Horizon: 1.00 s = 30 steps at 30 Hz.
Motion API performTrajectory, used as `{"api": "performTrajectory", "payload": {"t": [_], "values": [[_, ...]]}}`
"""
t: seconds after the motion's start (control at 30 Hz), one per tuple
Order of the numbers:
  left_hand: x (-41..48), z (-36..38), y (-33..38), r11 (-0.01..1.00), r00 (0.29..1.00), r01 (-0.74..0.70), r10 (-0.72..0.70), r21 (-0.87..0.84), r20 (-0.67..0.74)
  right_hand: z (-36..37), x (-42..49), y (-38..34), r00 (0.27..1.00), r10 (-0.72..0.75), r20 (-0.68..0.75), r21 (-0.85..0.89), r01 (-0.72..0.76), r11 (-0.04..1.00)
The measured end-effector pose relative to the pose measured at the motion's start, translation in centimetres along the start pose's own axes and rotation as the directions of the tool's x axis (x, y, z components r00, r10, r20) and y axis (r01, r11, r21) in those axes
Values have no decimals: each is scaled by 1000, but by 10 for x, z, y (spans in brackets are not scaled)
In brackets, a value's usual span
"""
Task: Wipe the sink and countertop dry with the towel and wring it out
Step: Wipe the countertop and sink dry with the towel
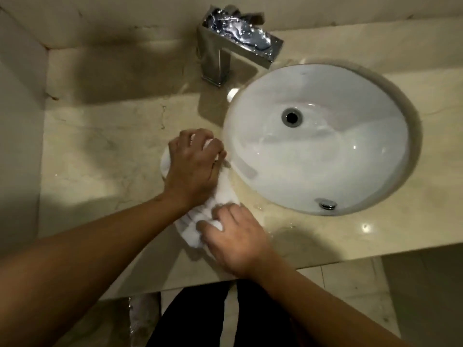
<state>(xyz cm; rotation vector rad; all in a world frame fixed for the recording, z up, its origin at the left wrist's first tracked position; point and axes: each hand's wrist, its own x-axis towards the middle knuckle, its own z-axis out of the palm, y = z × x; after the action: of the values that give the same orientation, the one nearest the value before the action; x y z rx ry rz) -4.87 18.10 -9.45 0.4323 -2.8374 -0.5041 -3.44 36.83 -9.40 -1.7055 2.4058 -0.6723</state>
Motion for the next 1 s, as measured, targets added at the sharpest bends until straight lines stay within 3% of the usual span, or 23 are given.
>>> {"api": "performTrajectory", "payload": {"t": [0.2, 0.37, 0.5, 0.57, 0.63, 0.77, 0.87, 0.93, 1.0], "values": [[38, 30, 69, 993, 993, 114, -114, 33, 10, -60, -21, 99, 995, -20, 101, -143, 34, 989], [21, -3, 49, 989, 989, 149, -149, 28, 8, -67, -15, 74, 992, -105, 77, -137, 115, 984], [-9, -36, 5, 964, 968, 240, -247, 117, 47, -53, -4, 39, 986, -125, 106, -97, 136, 986], [-25, -47, -19, 937, 939, 311, -329, 157, 100, -44, -5, 28, 990, -62, 129, -75, 72, 995], [-32, -56, -37, 928, 918, 337, -362, 161, 163, -41, -12, 21, 985, 116, 128, -40, -112, 993], [-34, -68, -48, 975, 949, 158, -193, 156, 249, -47, -25, 13, 897, 429, 110, -43, -427, 903], [-33, -73, -50, 973, 924, 225, -230, 52, 305, -55, -30, 13, 853, 486, 191, -54, -485, 873], [-33, -77, -52, 953, 900, 301, -273, -33, 341, -64, -28, 15, 790, 514, 335, -48, -530, 846], [-36, -79, -50, 965, 892, 261, -250, 23, 378, -75, -26, 18, 725, 519, 453, -77, -548, 833]]}}
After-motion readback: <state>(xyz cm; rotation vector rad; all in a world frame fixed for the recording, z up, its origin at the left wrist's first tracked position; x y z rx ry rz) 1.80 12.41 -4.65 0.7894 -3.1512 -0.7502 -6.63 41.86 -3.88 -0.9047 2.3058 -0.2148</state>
